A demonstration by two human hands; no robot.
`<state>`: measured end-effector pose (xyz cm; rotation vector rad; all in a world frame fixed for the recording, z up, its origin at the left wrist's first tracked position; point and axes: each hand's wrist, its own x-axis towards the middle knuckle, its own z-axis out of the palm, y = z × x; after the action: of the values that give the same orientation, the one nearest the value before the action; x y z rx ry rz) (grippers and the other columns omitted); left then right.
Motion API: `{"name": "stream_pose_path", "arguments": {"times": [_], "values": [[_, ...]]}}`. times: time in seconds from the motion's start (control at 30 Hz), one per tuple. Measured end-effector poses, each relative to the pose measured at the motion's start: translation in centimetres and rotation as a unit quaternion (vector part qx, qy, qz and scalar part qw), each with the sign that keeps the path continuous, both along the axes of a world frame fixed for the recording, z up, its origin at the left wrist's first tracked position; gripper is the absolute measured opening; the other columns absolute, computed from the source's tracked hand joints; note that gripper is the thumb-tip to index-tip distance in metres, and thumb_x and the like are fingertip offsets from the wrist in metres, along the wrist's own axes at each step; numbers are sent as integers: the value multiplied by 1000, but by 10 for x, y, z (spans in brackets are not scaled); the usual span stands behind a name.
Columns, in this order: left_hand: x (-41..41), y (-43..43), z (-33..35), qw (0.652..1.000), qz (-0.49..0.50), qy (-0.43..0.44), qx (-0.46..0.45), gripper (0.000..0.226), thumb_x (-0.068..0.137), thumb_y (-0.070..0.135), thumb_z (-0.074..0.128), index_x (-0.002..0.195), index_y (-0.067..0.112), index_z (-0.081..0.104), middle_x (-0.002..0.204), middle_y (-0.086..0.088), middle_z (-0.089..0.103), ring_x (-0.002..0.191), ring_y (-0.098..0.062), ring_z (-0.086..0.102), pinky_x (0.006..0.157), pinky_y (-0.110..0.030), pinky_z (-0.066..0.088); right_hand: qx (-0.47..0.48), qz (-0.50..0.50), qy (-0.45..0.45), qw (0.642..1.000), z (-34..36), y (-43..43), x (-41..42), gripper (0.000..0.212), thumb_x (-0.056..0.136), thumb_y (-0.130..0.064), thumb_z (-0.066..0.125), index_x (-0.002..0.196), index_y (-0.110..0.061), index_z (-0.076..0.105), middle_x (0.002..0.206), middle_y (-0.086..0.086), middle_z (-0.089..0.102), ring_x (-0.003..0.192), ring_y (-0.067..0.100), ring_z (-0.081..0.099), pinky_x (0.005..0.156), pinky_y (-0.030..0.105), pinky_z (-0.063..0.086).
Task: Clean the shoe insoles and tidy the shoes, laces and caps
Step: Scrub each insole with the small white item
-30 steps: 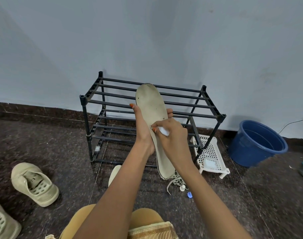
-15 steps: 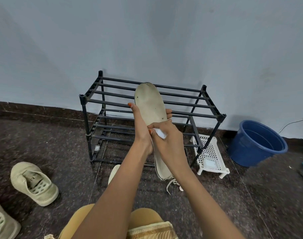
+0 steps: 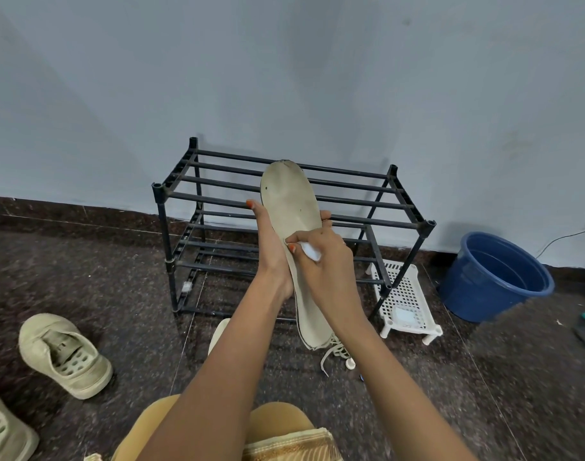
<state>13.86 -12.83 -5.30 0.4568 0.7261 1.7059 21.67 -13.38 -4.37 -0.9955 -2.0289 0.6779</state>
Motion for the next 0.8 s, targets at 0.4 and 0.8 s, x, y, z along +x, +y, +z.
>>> {"name": "stream_pose_path", "arguments": {"times": [0.4, 0.8], "values": [[-1, 1, -1, 999, 28, -27, 16, 96, 83, 76, 7, 87, 5, 71, 82, -12, 71, 71, -21, 67, 70, -30, 57, -35, 21, 22, 999, -4, -8, 7, 11, 83, -8, 62, 87, -15, 69, 91, -4, 55, 92, 10, 51, 78, 14, 39], [-1, 1, 1, 1000, -3, -2, 16, 99, 82, 76, 1, 93, 3, 66, 81, -12, 69, 71, -21, 66, 67, -26, 56, -35, 16, 14, 999, -1, 0, 7, 14, 85, -6, 60, 95, -9, 69, 100, 8, 62, 94, 10, 53, 78, 4, 37]]}}
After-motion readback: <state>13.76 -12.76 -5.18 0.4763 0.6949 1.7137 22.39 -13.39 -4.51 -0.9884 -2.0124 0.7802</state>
